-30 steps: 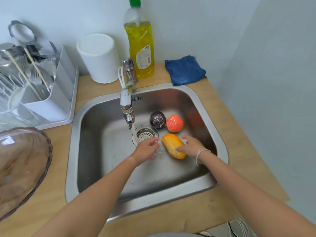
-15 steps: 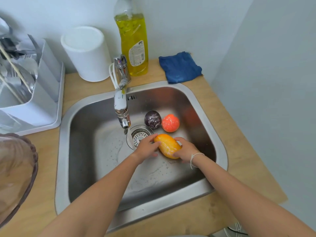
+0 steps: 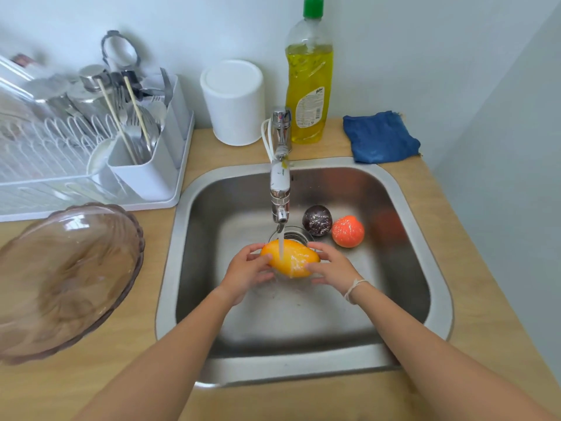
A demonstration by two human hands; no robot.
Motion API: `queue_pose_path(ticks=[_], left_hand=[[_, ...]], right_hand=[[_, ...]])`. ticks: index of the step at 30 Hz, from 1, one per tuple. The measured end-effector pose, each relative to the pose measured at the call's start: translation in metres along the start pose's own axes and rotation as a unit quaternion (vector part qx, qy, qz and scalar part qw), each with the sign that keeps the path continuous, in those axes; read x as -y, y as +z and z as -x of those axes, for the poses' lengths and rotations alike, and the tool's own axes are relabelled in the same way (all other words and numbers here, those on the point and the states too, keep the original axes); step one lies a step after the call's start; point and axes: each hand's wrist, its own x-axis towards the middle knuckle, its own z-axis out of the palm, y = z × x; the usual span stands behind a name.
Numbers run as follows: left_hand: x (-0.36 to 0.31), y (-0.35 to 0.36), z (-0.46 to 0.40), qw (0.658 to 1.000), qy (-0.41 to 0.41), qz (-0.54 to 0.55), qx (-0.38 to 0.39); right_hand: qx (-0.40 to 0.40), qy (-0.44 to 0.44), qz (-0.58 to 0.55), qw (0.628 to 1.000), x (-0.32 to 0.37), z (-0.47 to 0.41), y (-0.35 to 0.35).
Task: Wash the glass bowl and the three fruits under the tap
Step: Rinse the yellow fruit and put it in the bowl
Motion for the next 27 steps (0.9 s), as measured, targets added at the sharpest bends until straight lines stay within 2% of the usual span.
queue_pose_path(ticks=[4,7,14,20,24,27], left_hand=[[0.001,-0.013,0.016,0.998,0.013,0.051,-0.021],[0.005,-0.014,0.025,0.997,0.024,0.063,-0.031],[0.004,-0.013,0.035,0.998,0.038,0.031,-0.027],[0.006,-0.009,0.034,1.0,0.002,-0.013,-0.013],[0.005,-0.006,0.034,0.999,-0.051,-0.003,-0.01],[0.003,-0.006,0.035,0.997,-0.066,0.033,-0.008]], right_hand=[[0.025,0.002,-0.107,0.994,0.003,0.001,0.017],[0.032,0.004,-0.134,0.99,0.002,0.004,0.023],[0.029,0.035,-0.128,0.991,0.002,0.009,0.022],[0.016,0.068,-0.068,0.995,0.002,0.012,0.02],[0.084,0.034,-0.063,0.994,-0.002,0.015,0.019],[0.085,-0.022,-0.054,0.995,-0.003,0.012,0.019]])
